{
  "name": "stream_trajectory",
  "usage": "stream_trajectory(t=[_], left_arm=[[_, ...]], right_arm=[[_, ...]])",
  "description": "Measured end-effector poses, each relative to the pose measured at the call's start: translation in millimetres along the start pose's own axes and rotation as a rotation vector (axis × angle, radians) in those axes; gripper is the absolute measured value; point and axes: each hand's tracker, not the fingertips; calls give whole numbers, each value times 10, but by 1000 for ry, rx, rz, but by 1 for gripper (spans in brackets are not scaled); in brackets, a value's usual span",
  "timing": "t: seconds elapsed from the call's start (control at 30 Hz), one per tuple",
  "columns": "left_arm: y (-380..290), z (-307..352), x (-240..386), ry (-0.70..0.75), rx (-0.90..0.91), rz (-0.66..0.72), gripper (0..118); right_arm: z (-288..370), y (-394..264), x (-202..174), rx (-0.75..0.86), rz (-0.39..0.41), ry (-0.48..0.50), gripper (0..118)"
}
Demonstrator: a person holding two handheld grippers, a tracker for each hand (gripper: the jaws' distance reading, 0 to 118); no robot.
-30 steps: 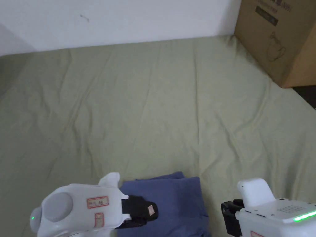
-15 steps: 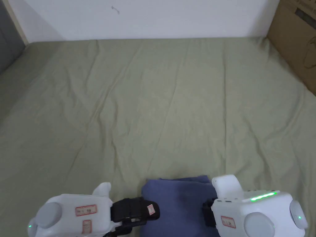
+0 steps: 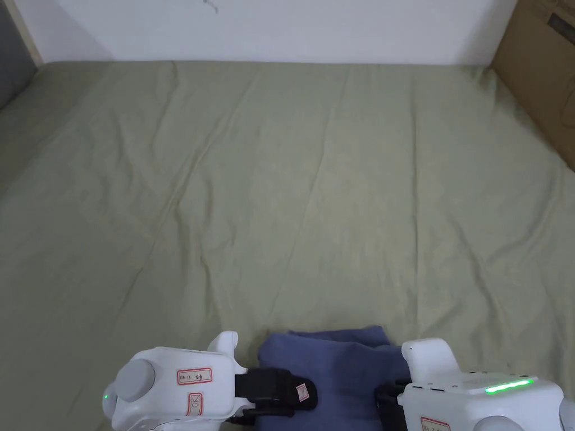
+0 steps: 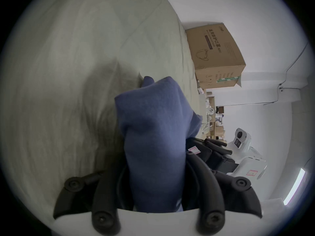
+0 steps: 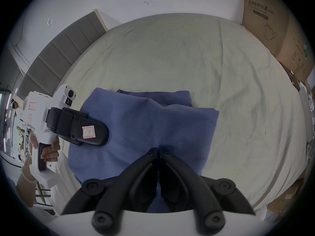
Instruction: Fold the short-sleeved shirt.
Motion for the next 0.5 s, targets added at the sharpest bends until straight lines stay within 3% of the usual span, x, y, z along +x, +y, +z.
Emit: stream_trajectory(t=[0.17, 0.27, 0.33, 0.5], left_arm=[[58, 226, 19, 26, 12, -33, 31], [182, 637, 37, 150, 47, -97, 31], [306, 1001, 4, 254, 65, -141, 31], [700, 1968, -126, 715, 142, -194, 31]], right_arm=[[197, 78, -193, 41, 16, 10, 2], [346, 143, -376, 91, 28, 33, 2], [391, 168, -459, 115, 32, 45, 2], [430, 180, -739, 169, 55, 43, 2]])
